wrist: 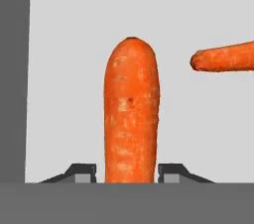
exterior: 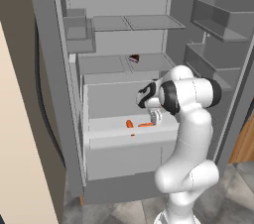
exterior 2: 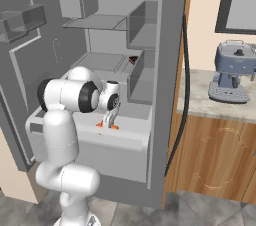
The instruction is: Place the carrots inside the fridge drawer. Close the drawer after placing the vegetables.
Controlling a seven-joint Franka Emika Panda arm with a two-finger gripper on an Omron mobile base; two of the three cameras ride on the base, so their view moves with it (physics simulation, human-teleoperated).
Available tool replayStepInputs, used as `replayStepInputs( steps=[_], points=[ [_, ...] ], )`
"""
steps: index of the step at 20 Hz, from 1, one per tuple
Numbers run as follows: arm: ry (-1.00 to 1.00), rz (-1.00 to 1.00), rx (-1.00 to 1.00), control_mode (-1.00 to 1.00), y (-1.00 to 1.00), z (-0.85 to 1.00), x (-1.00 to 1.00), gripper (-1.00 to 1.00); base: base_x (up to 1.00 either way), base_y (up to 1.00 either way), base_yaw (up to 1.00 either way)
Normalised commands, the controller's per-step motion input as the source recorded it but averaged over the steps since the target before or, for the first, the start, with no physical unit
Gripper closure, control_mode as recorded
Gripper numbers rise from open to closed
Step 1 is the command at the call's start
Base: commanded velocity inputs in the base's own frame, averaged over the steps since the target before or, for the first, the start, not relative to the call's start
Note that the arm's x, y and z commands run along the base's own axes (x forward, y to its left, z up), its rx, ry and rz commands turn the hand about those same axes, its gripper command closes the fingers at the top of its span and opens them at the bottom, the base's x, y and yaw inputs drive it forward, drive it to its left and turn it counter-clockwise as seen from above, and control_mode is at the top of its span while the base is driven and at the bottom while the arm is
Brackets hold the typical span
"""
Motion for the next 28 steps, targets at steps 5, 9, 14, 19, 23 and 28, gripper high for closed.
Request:
replayStepInputs(
  steps=[5,9,14,19,23,28],
  points=[
    [-0.11,0.00,0.03,-1.00,0.00,-0.17,-0.02,-1.00,0.00,0.00,0.00],
    [-0.18,0.00,-0.01,-1.00,-0.04,0.51,0.18,-1.00,0.00,0.00,0.00],
    [-0.30,0.00,-0.09,-1.00,0.24,1.00,0.43,-1.00,0.00,0.00,0.00],
    [-0.26,0.00,-0.08,-1.00,0.63,0.97,-0.68,-1.00,0.00,0.00,0.00],
    [-0.21,0.00,-0.04,-1.00,0.74,0.81,-1.00,-1.00,0.00,0.00,0.00],
    [-0.15,-0.01,0.00,-1.00,0.62,0.46,-1.00,-1.00,0.00,0.00,0.00]
  ],
)
